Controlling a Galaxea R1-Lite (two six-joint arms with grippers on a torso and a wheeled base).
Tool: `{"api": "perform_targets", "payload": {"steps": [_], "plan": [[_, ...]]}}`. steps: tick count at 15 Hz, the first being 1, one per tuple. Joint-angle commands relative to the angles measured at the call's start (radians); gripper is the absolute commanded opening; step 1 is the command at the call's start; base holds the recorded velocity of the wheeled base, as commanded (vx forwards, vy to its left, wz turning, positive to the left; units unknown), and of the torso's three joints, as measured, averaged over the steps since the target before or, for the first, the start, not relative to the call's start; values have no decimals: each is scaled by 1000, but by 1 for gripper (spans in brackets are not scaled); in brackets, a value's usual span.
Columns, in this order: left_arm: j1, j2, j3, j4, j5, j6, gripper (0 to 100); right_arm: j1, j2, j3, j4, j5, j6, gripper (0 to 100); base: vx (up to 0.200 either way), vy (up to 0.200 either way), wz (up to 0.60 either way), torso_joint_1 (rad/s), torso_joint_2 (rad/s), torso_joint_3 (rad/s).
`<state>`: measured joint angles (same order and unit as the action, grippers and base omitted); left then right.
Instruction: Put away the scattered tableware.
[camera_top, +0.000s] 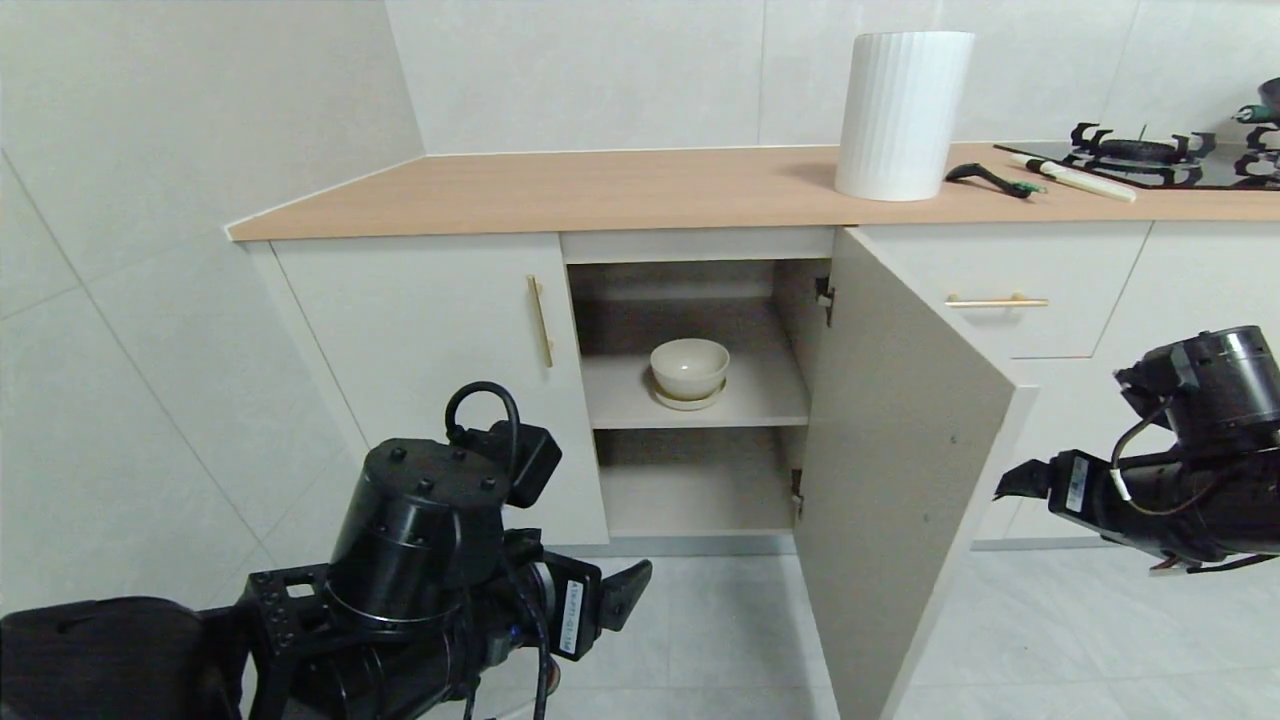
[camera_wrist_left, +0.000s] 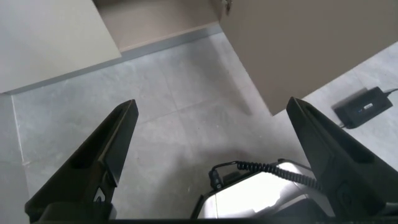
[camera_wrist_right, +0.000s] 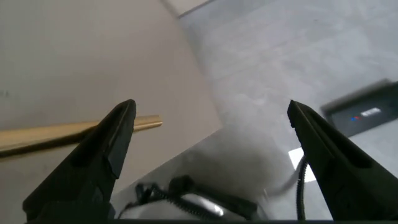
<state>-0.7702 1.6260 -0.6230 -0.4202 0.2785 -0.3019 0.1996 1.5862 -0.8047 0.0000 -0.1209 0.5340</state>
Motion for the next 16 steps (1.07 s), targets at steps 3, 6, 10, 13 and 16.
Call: {"api": "perform_targets", "payload": {"steps": [3,6,10,13,16], "plan": [[2,-1,0,0,1,1,100,164,25,-27,-25,21,-2,100,0,0,0,0,0,0],[2,-23,2,0,-1,23,100,268,86,-62,-94,61,-9,100,0,0,0,0,0,0],[2,-60,2,0,1,32,100,296,213,-163,-103,76,-11,100,0,0,0,0,0,0],[2,-63,0,0,1,33,100,294,279,-249,-103,81,-12,100,0,0,0,0,0,0],[3,-61,0,0,1,33,100,294,347,-311,-124,83,-11,100,0,0,0,0,0,0]]}}
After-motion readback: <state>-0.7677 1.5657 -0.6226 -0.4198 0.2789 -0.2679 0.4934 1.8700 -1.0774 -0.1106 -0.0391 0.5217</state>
